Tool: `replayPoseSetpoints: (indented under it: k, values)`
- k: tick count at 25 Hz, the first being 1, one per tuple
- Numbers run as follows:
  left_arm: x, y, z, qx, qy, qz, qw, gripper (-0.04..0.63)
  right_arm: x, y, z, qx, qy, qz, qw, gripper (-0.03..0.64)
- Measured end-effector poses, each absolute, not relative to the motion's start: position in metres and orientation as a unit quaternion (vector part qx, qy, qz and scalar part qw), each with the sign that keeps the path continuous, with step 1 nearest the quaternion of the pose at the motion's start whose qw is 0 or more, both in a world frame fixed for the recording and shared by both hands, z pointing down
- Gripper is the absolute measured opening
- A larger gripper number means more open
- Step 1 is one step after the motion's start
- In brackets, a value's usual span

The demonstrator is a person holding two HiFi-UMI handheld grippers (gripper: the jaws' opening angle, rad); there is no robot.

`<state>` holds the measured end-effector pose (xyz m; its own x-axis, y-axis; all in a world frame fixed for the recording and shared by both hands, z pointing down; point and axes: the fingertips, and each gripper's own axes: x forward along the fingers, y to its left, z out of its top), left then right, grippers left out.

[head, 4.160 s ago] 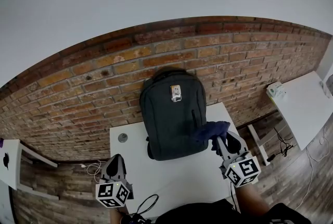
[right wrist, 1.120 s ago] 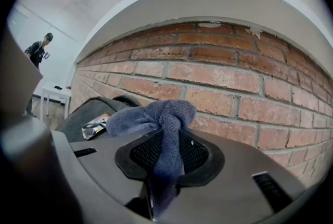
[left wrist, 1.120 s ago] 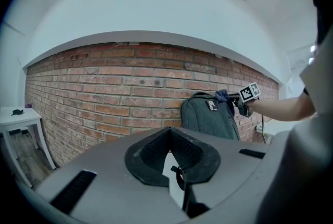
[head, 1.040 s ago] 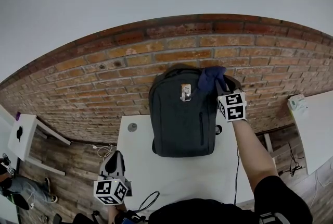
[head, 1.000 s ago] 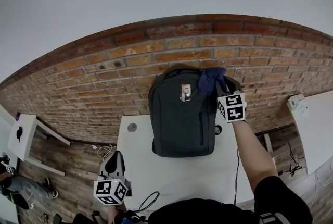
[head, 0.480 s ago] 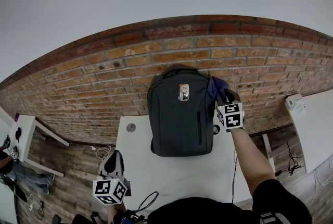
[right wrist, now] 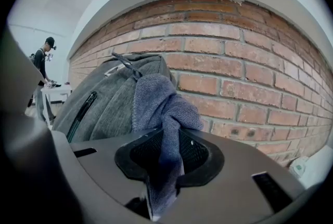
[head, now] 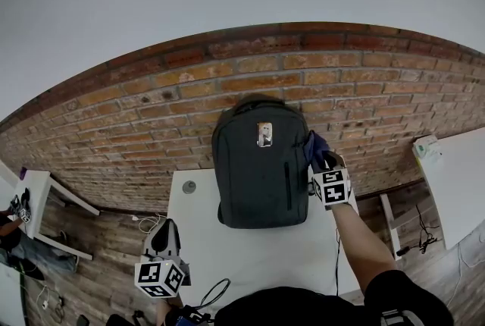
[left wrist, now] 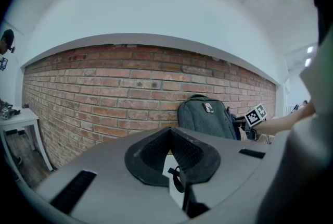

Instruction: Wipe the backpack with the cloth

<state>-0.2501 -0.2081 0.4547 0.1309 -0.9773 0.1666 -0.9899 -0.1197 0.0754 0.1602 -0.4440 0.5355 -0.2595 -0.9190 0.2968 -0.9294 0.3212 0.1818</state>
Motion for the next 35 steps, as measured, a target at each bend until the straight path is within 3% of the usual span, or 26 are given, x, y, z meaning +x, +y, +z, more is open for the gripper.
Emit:
replayPoseSetpoints:
  k: [35]
  values:
    - [-0.241, -0.218, 0.456, 0.764, -0.639, 0.031, 0.087, -0.006, 0.159, -0.287, 0.716, 0.554, -0.772, 0.149, 0.275, 0.086]
